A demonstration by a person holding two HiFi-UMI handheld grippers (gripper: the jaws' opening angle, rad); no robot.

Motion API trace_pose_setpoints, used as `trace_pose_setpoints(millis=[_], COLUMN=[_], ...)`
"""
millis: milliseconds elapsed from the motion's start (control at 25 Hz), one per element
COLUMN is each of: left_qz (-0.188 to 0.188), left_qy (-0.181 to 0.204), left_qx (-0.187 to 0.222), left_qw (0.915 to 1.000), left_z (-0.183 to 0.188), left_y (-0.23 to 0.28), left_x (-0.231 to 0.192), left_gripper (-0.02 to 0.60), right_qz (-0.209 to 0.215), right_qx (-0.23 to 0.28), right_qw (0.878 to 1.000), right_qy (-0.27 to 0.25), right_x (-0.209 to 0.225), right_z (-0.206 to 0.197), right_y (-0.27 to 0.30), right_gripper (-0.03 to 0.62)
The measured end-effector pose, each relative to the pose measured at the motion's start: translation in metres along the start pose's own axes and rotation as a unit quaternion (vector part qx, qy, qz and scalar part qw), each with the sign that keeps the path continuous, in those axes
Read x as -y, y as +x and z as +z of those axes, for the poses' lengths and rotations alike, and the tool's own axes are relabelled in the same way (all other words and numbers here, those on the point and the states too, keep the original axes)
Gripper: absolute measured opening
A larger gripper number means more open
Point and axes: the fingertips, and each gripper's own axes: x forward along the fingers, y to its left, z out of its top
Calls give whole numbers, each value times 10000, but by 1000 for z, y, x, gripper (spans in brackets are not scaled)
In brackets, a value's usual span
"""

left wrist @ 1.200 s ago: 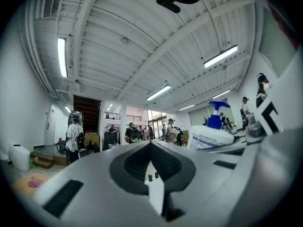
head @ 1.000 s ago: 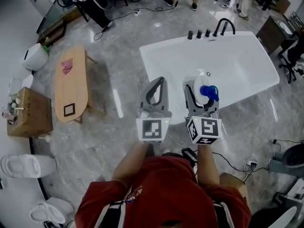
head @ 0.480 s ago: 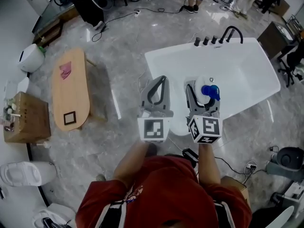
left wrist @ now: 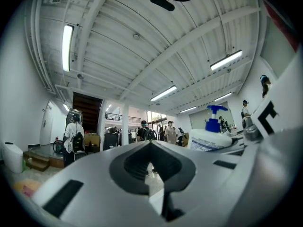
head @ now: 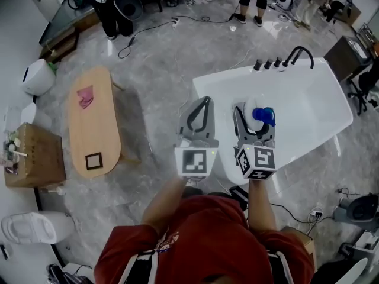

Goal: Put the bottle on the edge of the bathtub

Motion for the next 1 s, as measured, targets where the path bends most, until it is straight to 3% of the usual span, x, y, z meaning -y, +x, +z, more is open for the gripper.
trace_pose_setpoints(millis=[320,800,1000], left_qz=[-180,-336,-318], left_qy=[106,380,263], left_qx=[9,-112,-48], left_qw=[9998,9986,9991], left_z=[-11,-28,-26], left_y=[22,85,120], left_x=[-38,-50,-53], left_gripper=[16,17,17], right_qz=[-143,-297,-325], right_qx=[-16,22,44], right_qw=[9999,9994,9992], right_qy=[71,186,220], right_x=[-18,13,32], right_z=[-2,-5,1], right_y=[36,94,125], right_gripper=[268,268,268])
